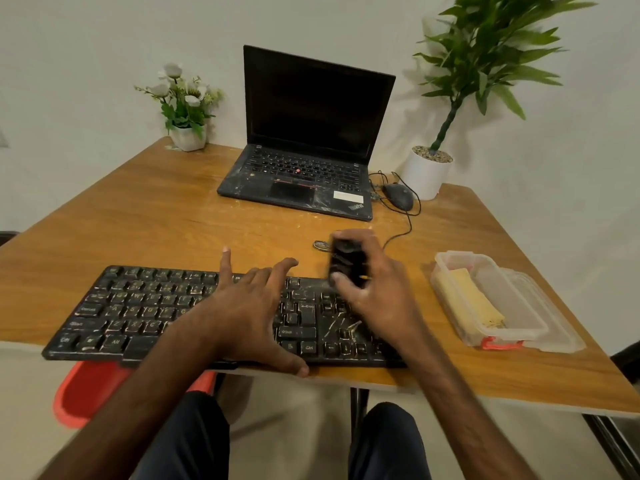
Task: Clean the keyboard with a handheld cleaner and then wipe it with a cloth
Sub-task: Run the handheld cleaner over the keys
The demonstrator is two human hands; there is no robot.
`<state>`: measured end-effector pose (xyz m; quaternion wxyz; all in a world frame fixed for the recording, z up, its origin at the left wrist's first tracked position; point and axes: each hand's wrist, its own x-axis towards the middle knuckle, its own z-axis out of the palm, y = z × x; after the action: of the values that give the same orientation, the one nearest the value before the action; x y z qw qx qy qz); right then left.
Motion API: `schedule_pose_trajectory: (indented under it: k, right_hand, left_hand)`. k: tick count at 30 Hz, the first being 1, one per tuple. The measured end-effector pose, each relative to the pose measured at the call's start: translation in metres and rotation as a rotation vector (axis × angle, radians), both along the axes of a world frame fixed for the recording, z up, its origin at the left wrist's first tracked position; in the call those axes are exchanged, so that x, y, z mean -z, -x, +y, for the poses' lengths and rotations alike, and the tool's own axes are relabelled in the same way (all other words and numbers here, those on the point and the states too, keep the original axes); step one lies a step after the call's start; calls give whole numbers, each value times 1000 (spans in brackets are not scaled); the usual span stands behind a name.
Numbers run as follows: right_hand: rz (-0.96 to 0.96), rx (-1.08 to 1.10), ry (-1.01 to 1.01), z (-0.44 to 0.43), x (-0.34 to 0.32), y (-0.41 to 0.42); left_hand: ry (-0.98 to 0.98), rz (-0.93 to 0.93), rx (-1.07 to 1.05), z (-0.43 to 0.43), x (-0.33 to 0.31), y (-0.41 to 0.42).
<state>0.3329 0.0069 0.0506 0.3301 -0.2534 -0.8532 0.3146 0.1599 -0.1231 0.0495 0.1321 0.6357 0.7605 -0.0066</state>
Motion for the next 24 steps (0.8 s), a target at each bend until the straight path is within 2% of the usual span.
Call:
schedule_pose_trajectory:
  k: [4,8,10,15,21,24]
  right_hand:
    - [90,103,35,18,-3,-27]
    - [82,-67,35,-4,3,2]
    - [58,-84,-6,-3,5,7]
    - [74,80,77,26,1,-13]
    - [22,-204,15,2,4,26]
    - [-4,-171,-13,14,0,31]
  left_hand:
    - [-14,-20,-5,0,2,-2]
    - [-22,-31,-1,2,-1,-3]
    - [-19,-35,-3,2,-2,-2]
    - [-15,-32,-2,3,-1,-1]
    - [-4,-19,-23,3,-2,-2]
    - [-2,-27,-32,2,-3,-2]
